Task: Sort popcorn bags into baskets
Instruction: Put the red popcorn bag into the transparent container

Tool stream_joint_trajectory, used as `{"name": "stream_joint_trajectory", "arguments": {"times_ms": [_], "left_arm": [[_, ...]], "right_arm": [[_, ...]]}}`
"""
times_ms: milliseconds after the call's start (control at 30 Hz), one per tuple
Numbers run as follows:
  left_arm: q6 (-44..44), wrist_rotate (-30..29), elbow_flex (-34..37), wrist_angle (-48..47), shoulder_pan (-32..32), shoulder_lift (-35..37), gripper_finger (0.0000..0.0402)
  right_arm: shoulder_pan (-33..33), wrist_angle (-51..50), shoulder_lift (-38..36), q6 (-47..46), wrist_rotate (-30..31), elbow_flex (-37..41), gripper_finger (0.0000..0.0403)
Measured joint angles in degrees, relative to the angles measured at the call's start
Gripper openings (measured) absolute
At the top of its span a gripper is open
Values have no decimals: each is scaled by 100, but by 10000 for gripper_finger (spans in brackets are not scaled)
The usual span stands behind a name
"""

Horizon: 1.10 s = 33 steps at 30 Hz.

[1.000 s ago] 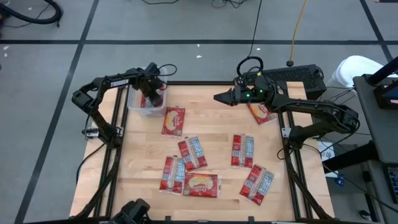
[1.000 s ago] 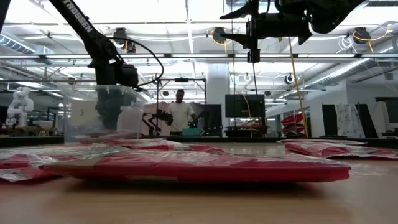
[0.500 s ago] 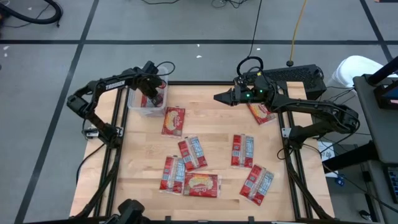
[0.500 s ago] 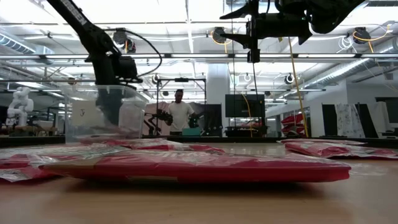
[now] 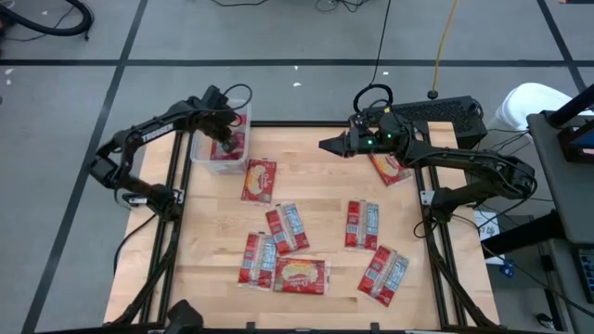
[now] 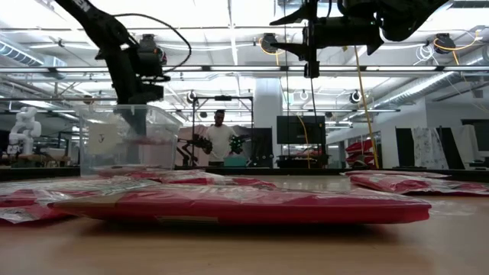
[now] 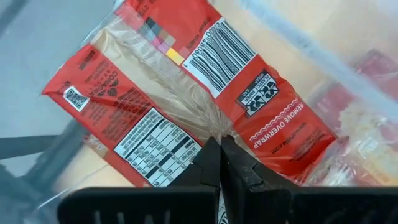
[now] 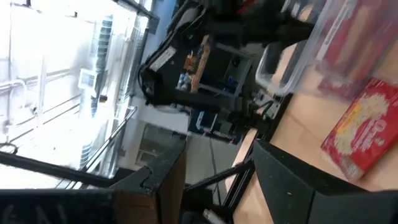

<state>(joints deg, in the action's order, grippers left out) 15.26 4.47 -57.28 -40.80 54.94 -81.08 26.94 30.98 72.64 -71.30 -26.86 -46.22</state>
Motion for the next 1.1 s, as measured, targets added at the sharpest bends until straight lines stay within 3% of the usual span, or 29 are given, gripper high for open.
{"name": "stream_joint_trajectory", "arguments": {"times_ms": [367, 700, 900, 1100], "left_arm": [[-147, 52, -4, -304, 0, 1126, 0], [-1008, 966, -11, -144, -183, 2393, 0], [-1851, 1516, -13, 642, -677, 2921, 0], [-2832, 1925, -15, 2097, -1267, 3020, 0]], "right_arm": [[0, 2, 0, 38, 173, 0, 180], [-96, -11, 9, -187, 722, -150, 180], [-230, 4, 372, -89, 757, -700, 180], [-349, 177, 1053, 60, 524, -1460, 184]]}}
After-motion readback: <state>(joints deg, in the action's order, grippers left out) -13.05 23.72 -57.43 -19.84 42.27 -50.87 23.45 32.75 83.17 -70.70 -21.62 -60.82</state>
